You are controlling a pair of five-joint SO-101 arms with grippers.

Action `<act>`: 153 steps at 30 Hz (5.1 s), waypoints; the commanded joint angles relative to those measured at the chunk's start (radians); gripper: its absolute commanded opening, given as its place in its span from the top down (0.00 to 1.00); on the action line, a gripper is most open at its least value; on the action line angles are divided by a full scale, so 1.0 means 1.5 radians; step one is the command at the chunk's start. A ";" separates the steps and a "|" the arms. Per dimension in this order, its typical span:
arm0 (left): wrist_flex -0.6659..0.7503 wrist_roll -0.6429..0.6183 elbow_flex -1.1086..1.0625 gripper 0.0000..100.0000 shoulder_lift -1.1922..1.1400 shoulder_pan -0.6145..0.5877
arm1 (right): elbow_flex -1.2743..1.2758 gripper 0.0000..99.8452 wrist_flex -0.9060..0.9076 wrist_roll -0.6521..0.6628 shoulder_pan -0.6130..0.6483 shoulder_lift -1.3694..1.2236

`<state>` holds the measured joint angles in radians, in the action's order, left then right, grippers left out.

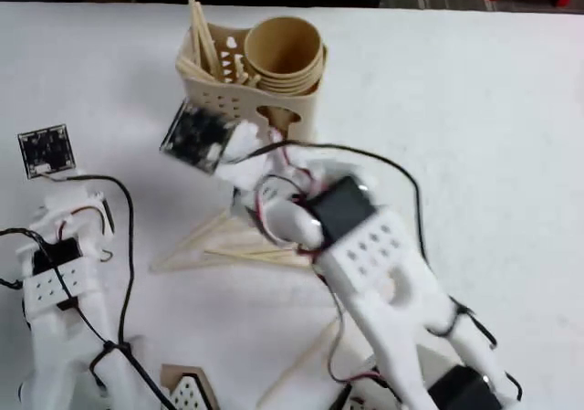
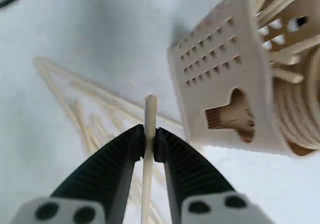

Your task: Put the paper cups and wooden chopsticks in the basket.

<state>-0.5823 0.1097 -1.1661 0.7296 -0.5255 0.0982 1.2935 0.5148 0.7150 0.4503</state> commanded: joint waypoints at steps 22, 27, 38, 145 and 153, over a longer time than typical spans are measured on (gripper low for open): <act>0.015 -0.004 0.005 0.98 0.016 -0.009 | -0.440 0.98 -0.407 -0.162 -0.032 -0.189; 0.015 -0.004 0.005 0.98 0.016 -0.009 | -0.440 0.98 -0.456 -0.192 -0.067 -0.283; 0.015 -0.004 0.005 0.98 0.016 -0.009 | -0.470 0.87 -0.338 -0.235 -0.094 -0.366; -0.735 0.314 0.898 0.98 -0.612 0.650 | 0.220 0.98 -0.167 -0.349 -0.742 0.104; -0.756 0.313 0.905 0.98 -0.443 0.614 | 0.222 0.98 -0.167 -0.349 -0.740 0.104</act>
<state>-1.7054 0.5915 0.1672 -0.1112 0.4304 0.4373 1.0618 -0.0023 -0.3882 0.5685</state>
